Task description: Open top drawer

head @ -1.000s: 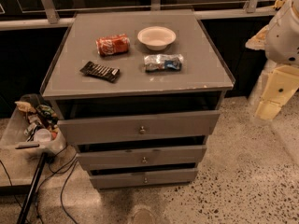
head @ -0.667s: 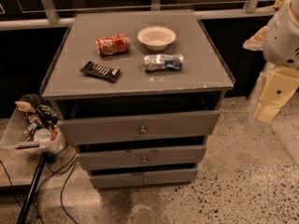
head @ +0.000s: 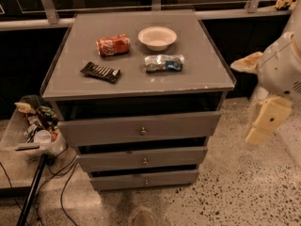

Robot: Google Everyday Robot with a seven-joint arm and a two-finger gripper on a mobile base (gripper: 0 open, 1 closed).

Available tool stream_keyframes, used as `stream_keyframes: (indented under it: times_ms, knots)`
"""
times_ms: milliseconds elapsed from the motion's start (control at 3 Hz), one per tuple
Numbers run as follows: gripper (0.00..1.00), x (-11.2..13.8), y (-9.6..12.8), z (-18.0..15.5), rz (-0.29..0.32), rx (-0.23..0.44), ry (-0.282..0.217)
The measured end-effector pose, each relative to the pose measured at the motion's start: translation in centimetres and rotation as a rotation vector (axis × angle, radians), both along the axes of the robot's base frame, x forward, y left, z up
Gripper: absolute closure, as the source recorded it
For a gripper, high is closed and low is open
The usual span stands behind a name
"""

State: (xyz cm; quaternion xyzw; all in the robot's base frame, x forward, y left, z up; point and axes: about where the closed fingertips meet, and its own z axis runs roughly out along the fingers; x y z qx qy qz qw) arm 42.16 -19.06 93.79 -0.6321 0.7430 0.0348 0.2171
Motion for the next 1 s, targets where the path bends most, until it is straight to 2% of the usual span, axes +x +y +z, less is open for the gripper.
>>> stream_keyframes:
  times_ms: [333, 667, 1000]
  knots:
    - [0.0, -0.7, 0.9, -1.5, 0.053, 0.152, -0.07]
    - [0.0, -1.2, 3.6, -2.2, 0.091, 0.296, -0.125]
    - [0.0, -1.0, 4.8, -3.2, 0.103, 0.288, -0.125]
